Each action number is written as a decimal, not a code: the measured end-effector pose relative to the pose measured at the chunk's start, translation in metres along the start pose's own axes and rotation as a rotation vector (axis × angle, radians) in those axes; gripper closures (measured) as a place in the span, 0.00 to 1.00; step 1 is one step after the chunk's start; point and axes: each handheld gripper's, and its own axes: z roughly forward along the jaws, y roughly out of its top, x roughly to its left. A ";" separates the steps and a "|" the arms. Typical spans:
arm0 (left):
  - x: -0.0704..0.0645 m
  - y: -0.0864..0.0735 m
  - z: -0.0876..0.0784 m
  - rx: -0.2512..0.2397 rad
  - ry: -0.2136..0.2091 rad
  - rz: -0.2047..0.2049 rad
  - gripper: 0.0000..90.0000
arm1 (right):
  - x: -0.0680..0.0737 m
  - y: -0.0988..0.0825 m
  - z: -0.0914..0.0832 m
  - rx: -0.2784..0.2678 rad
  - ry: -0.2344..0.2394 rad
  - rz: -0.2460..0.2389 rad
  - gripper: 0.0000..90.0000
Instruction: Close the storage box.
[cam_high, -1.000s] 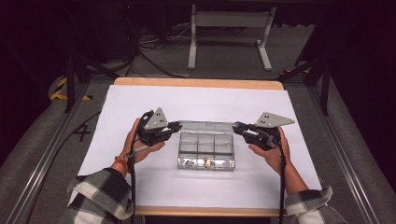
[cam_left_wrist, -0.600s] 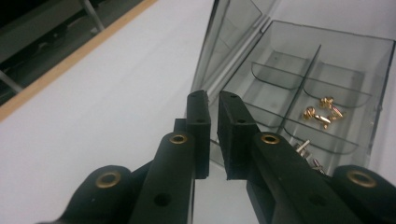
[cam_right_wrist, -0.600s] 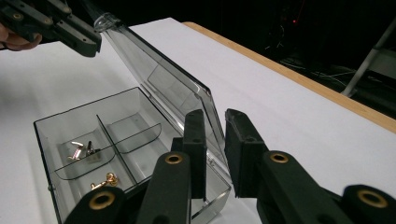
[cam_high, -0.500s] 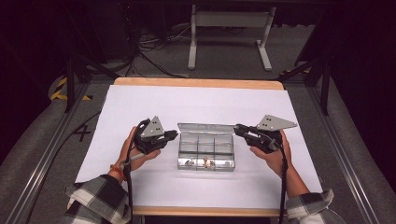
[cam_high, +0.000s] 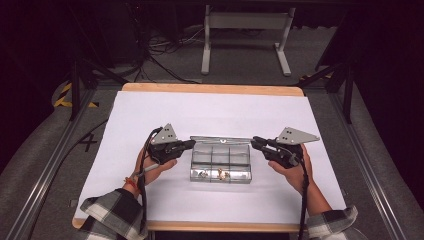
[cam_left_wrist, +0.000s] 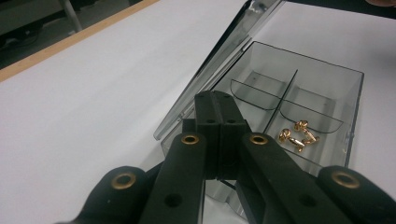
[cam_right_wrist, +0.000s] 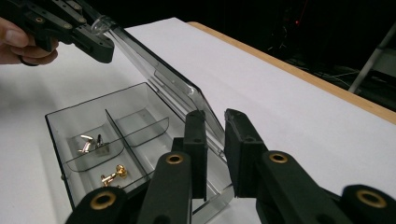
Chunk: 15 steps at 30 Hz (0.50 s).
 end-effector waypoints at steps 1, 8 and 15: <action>0.000 -0.001 0.001 -0.004 -0.007 -0.005 1.00 | 0.000 -0.001 0.000 0.000 0.002 0.003 0.88; 0.000 -0.004 -0.002 -0.005 -0.002 -0.011 1.00 | -0.001 -0.009 -0.004 0.026 -0.004 0.019 0.87; -0.001 -0.006 -0.002 0.001 -0.002 0.000 1.00 | 0.004 -0.015 0.001 0.085 0.013 0.045 0.98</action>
